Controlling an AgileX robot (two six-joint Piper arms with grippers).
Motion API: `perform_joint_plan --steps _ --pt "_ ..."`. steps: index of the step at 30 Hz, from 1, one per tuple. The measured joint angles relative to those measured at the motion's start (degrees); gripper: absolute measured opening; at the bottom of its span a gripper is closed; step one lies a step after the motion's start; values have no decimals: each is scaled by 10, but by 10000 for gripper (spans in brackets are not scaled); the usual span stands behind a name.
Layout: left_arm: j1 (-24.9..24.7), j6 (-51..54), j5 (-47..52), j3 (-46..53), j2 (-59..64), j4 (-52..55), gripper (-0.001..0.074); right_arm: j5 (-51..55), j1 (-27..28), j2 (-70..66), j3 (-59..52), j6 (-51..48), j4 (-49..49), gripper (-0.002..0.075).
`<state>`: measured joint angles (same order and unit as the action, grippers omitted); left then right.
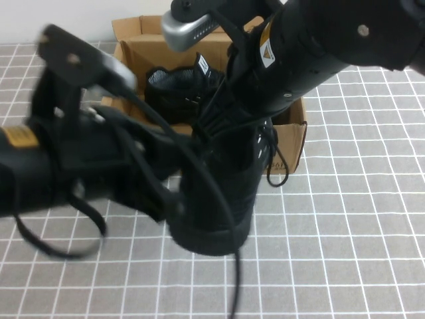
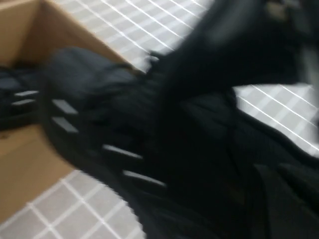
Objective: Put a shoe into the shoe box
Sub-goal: Hand over the shoe
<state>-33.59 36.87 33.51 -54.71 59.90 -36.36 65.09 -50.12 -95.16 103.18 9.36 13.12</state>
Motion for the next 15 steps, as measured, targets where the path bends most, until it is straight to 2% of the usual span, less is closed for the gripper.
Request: perform_joint_plan --steps 5,11,15 --pt "-100 -117 8 -3 0 122 -1 1 11 0 5 4 1 -6" --pt "-235 -361 25 1 -9 383 -1 -2 20 0 6 4 3 -6" --pt "-281 -550 29 18 -29 585 -1 -27 32 -1 6 17 -1 -6"
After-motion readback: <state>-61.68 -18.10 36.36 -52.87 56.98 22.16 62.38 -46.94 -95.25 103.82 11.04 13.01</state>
